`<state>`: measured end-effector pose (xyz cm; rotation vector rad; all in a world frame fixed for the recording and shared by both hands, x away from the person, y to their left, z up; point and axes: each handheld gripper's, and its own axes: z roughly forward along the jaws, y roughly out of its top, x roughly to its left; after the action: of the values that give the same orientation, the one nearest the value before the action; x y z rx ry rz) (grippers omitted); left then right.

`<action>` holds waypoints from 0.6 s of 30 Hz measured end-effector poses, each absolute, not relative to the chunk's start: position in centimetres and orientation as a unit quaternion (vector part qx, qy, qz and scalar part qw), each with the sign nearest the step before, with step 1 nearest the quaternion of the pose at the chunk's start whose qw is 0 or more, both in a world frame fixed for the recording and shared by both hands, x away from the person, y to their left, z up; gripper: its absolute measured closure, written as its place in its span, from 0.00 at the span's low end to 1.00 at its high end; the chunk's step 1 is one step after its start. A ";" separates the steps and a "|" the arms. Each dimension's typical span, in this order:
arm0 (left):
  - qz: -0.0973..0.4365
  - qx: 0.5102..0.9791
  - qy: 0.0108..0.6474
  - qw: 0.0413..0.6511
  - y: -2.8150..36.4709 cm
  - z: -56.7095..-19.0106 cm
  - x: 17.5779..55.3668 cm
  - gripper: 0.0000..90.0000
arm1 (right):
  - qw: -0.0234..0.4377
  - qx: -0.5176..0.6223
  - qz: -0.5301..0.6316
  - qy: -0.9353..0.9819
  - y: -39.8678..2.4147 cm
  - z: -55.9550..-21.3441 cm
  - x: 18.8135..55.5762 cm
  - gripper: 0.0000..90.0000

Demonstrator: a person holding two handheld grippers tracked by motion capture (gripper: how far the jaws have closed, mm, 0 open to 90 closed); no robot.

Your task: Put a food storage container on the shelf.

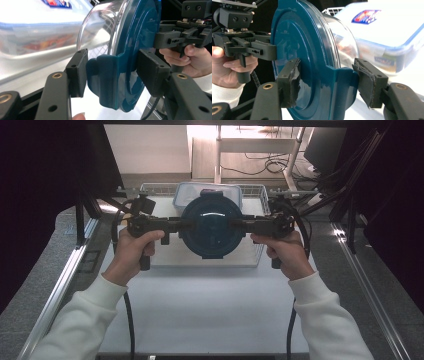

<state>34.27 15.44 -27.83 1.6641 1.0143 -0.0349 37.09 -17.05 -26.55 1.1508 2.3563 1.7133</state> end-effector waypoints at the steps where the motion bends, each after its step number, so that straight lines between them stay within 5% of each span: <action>1: -0.014 0.705 0.431 0.563 15.5 -27.6 34.5 0.48 | 0.006 0.367 0.548 0.752 -17.0 -26.3 37.3 0.44; 18: -0.015 0.702 0.424 0.572 16.7 -23.3 38.9 0.48 | 0.008 0.370 0.547 0.751 -16.0 -21.8 41.1 0.44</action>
<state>38.91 16.73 -23.30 1.6460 0.9946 -0.0347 41.09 -15.96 -21.82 1.1572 2.3486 1.7086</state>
